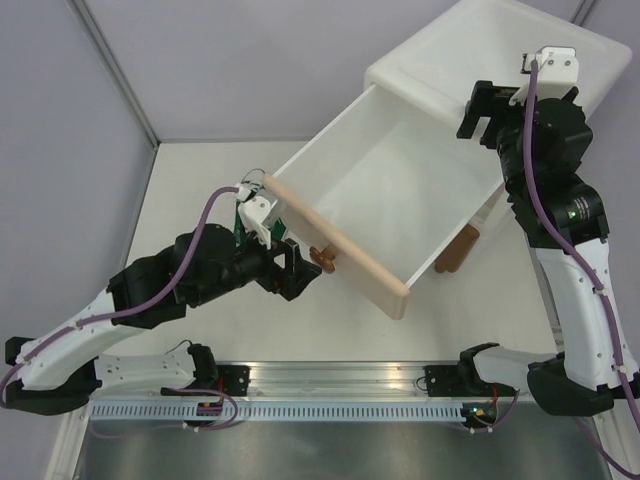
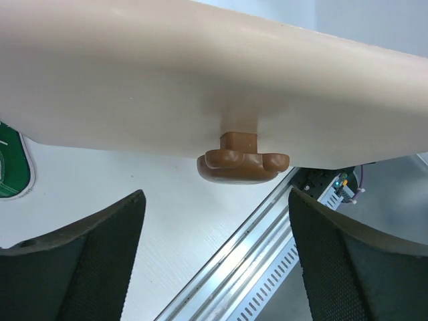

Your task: Place and organize the shoes in the shoe cabinet

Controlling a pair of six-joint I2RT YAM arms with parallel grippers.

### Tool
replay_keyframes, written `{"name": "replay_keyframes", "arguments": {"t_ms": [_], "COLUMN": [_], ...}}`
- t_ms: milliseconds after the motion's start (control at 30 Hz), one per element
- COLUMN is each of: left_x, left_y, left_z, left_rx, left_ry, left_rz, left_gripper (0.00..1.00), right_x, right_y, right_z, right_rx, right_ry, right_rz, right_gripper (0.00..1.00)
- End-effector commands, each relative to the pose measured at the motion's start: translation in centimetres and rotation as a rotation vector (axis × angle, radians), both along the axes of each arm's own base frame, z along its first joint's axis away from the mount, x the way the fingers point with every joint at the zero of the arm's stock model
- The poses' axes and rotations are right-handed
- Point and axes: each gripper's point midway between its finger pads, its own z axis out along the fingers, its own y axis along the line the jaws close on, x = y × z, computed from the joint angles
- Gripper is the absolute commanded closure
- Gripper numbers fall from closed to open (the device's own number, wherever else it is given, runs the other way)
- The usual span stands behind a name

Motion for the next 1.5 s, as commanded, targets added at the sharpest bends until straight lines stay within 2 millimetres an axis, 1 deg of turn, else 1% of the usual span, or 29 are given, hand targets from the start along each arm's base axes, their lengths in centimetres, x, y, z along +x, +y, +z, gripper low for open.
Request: {"name": "replay_keyframes", "arguments": {"t_ms": [0,133,267,333,467,500,600,633,667,700,733,767,800,833,867,900,933,967,1000,1067,1133,1167,1200,1233,1267,1300,1333,1367,1467], "left_x": [-0.6,-0.4,0.3,0.6,1.9,2.1,2.9,3.2,3.5,3.6,3.8,4.4,4.7,4.7,5.3,6.1,6.4,8.1,8.5,10.2,11.8,13.1,14.2,15.0,16.2,17.2,18.4,19.5,21.7], "left_y": [0.2,1.0,2.4,3.2,5.0,5.3,5.8,5.7,5.7,5.7,5.7,5.1,5.0,5.0,4.3,4.9,4.5,4.6,4.8,5.1,4.8,6.0,6.2,6.7,8.2,8.8,9.2,10.6,12.0], "left_z": [0.7,1.4,2.2,2.5,3.0,3.3,4.4,5.3,5.7,7.1,7.8,8.0,8.6,10.4,10.6,12.4,12.9,12.8,14.1,14.6,15.2,15.4,15.5,15.5,15.4,14.8,14.0,13.4,10.2], "left_rx": [-0.042,-0.074,-0.102,-0.113,-0.093,-0.092,-0.089,-0.089,-0.085,-0.109,-0.107,-0.093,-0.093,-0.122,-0.111,-0.143,-0.155,-0.147,-0.179,-0.184,-0.184,-0.182,-0.184,-0.188,-0.197,-0.198,-0.188,-0.186,-0.151], "left_ry": [0.022,0.018,0.002,0.008,0.0,-0.006,-0.034,-0.049,-0.058,-0.07,-0.087,-0.092,-0.1,-0.118,-0.118,-0.134,-0.127,-0.118,-0.124,-0.124,-0.129,-0.132,-0.129,-0.122,-0.114,-0.092,-0.067,-0.05,0.025], "left_rz": [-0.006,0.03,0.109,0.153,0.279,0.293,0.337,0.339,0.35,0.352,0.349,0.354,0.354,0.338,0.334,0.36,0.337,0.377,0.383,0.413,0.421,0.468,0.49,0.51,0.544,0.568,0.585,0.613,0.659], "left_gripper": [0.09,0.05,0.03,0.02,0.02,0.02,0.0,0.0,0.0,0.0,0.0,0.0,0.0,0.0,0.0,0.0,0.0,0.0,0.01,0.01,0.02,0.03,0.03,0.03,0.04,0.04,0.05,0.05,0.06], "right_x": [-1.0,-1.3,-1.7,-2.2,-3.3,-3.8,-5.0,-5.1,-5.4,-5.7,-5.8,-5.9,-6.0,-6.1,-6.2,-6.4,-6.5,-6.7,-6.8,-7.1,-7.3,-7.4,-7.6,-7.7,-8.0,-8.1,-8.2,-8.4,-9.0], "right_y": [-1.1,-0.7,0.0,0.6,1.6,1.8,2.3,2.4,2.8,2.7,2.8,2.9,2.9,2.9,2.9,3.0,3.0,3.1,3.1,3.0,3.0,3.1,3.1,3.1,3.1,3.2,3.1,3.1,3.0], "right_z": [-10.0,-9.4,-8.1,-7.4,-5.3,-4.5,-3.5,-3.2,-3.2,-3.3,-3.4,-3.4,-3.9,-4.1,-4.2,-4.5,-4.6,-4.8,-4.9,-4.9,-5.2,-5.3,-5.5,-5.5,-5.4,-5.6,-5.6,-5.5,-4.8], "right_rx": [-0.136,-0.121,-0.104,-0.093,-0.06,-0.054,-0.032,-0.031,-0.026,-0.026,-0.025,-0.025,-0.025,-0.023,-0.022,-0.017,-0.015,-0.013,-0.01,-0.008,-0.008,-0.008,-0.006,-0.004,0.001,0.0,0.001,0.003,0.009], "right_ry": [0.378,0.36,0.316,0.287,0.208,0.183,0.142,0.128,0.125,0.124,0.124,0.124,0.134,0.139,0.139,0.144,0.143,0.144,0.146,0.144,0.146,0.148,0.149,0.148,0.142,0.147,0.142,0.138,0.113], "right_rz": [-0.02,0.004,0.051,0.096,0.17,0.186,0.236,0.244,0.266,0.268,0.274,0.28,0.282,0.284,0.286,0.293,0.294,0.299,0.3,0.3,0.306,0.309,0.312,0.316,0.319,0.325,0.323,0.325,0.326], "right_gripper": [0.02,0.02,0.02,0.02,0.02,0.02,0.02,0.02,0.02,0.02,0.02,0.02,0.02,0.02,0.02,0.02,0.02,0.02,0.02,0.02,0.02,0.02,0.02,0.02,0.02,0.02,0.02,0.02,0.02]}}
